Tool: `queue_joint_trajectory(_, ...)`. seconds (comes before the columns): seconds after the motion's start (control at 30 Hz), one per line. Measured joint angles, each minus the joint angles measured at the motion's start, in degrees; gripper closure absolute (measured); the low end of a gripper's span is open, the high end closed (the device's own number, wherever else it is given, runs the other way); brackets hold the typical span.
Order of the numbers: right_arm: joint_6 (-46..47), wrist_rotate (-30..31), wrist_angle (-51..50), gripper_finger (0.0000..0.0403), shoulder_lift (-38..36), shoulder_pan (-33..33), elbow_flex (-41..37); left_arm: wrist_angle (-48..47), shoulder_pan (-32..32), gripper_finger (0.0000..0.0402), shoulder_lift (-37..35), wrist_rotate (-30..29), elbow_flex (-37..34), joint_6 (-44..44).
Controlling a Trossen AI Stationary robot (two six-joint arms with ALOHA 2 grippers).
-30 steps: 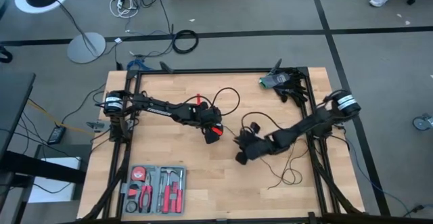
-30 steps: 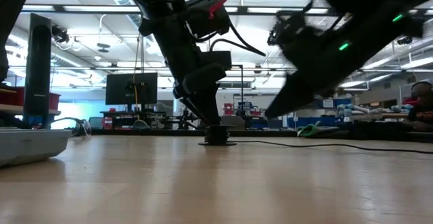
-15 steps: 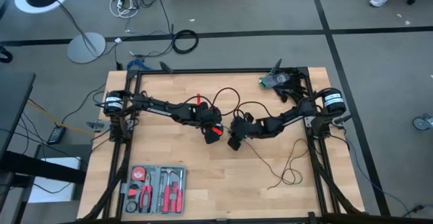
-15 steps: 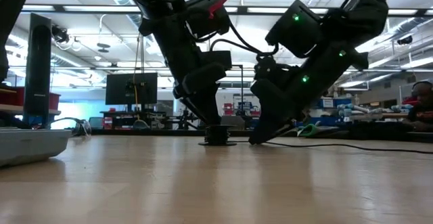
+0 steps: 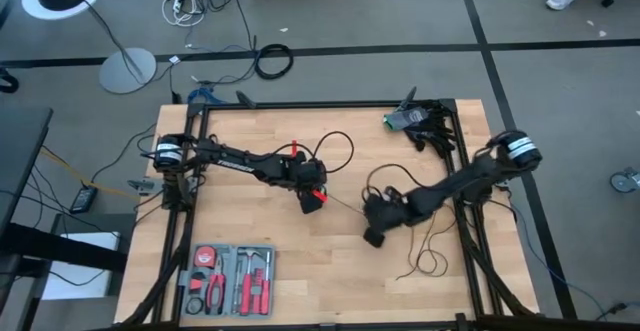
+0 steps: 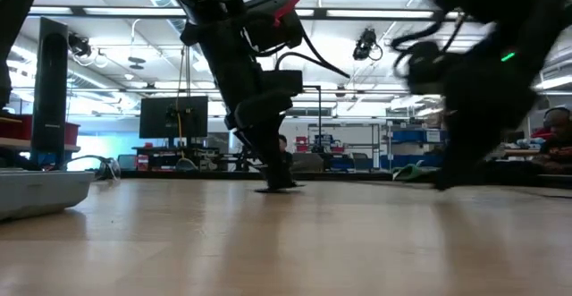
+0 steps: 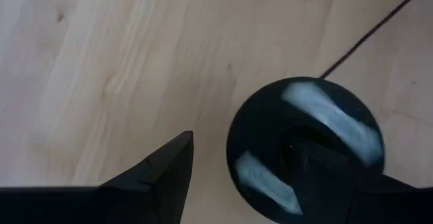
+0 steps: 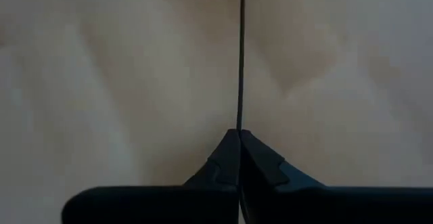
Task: Coil cords
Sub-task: Uncoil the black wire from the spool
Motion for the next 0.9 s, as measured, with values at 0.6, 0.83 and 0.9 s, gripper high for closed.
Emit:
queue_joint_trajectory(0.6, 44.4, 1.9, -23.4, 0.0403, -9.6, 29.9, 0.0, -1.5, 0.0, 0.0172, -0.4, -0.5, 0.2, 1.0)
queue_joint_trajectory(0.83, 51.9, 9.9, -28.3, 0.0403, -7.6, 33.4, 0.0, -5.1, 0.1, 0.0172, -2.6, -1.8, -0.2, 2.2)
queue_joint_trajectory(0.9, 50.7, 13.5, -26.0, 0.0403, -6.9, 32.7, 0.1, -4.4, 0.3, 0.0172, -3.2, -2.1, -0.2, 2.1)
